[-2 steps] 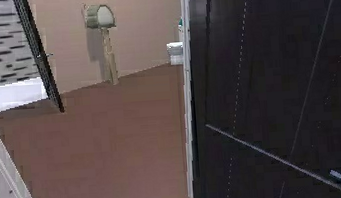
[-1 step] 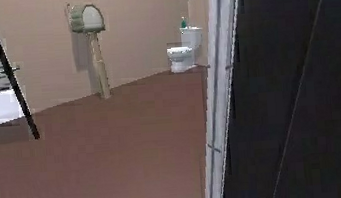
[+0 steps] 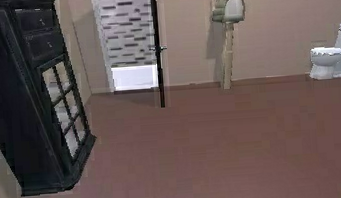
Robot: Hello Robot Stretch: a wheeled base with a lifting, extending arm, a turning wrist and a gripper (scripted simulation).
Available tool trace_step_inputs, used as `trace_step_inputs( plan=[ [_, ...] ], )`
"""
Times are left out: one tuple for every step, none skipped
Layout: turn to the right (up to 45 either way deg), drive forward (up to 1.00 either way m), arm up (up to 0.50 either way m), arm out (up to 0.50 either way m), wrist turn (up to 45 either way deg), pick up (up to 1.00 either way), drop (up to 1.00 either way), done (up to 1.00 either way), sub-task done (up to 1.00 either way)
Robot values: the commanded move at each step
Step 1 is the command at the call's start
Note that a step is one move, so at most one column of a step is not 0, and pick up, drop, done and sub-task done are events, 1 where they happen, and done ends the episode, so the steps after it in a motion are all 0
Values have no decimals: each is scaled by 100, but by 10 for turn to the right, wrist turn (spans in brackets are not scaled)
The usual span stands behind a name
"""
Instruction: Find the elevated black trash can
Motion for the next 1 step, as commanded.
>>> trace_step_inputs(
  plan=[
    [0, 45, 0, 0, 0, 0, 0, 0, 0]
  ],
)
